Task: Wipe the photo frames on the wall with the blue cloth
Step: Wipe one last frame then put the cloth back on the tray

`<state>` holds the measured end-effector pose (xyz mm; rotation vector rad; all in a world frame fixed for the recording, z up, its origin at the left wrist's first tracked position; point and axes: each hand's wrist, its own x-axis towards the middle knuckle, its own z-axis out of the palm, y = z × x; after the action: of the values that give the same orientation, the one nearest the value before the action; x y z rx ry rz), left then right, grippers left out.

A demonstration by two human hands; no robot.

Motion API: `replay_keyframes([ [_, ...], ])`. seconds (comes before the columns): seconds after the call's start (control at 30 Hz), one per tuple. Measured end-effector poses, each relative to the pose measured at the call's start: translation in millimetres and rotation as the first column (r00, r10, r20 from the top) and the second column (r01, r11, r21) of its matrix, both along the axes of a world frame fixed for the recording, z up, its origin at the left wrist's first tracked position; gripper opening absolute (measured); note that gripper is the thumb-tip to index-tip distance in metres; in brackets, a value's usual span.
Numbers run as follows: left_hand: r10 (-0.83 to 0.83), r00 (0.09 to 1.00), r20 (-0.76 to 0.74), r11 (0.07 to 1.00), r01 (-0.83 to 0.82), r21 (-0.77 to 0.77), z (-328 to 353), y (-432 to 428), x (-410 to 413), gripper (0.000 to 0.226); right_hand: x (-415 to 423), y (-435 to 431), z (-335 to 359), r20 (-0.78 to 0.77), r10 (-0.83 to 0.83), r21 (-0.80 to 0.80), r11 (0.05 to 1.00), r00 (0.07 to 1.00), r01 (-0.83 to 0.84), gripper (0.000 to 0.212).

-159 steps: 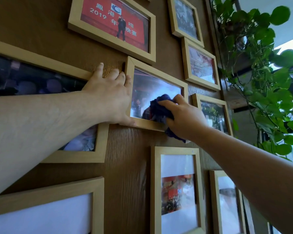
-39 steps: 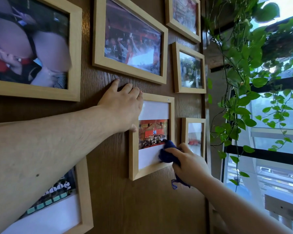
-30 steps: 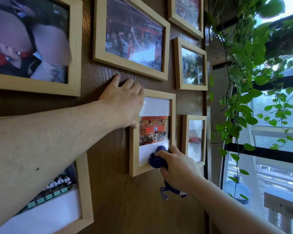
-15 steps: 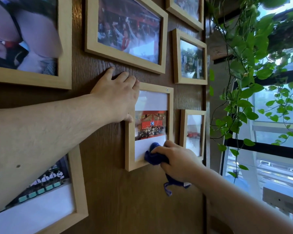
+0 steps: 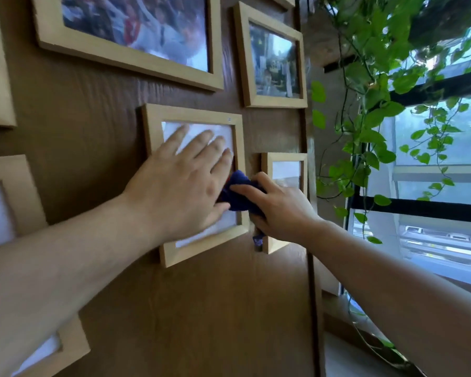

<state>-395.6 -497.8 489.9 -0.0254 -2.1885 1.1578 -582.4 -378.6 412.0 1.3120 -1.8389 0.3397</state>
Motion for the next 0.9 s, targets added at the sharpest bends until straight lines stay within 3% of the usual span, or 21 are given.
replay_keyframes([
  [0.2,-0.179,0.983,0.035,0.961,0.167,0.219,-61,28,-45,0.070,-27,44,-27,0.019,-0.054,-0.044,0.997,0.998,0.055,0.050],
  [0.5,-0.337,0.938,0.085,0.866,0.273,0.419,-120,53,-83,0.067,-14,133,-77,0.082,-0.347,0.044,0.938,0.934,0.345,0.051],
  [0.77,-0.638,0.759,0.133,0.691,0.487,0.534,-180,109,-37,0.070,124,208,-140,0.222,-0.630,0.082,0.773,0.744,0.629,0.051],
  [0.9,-0.779,0.605,0.166,0.577,0.586,0.569,-215,160,0,0.068,214,260,-175,0.270,-0.763,0.140,0.635,0.588,0.760,0.054],
])
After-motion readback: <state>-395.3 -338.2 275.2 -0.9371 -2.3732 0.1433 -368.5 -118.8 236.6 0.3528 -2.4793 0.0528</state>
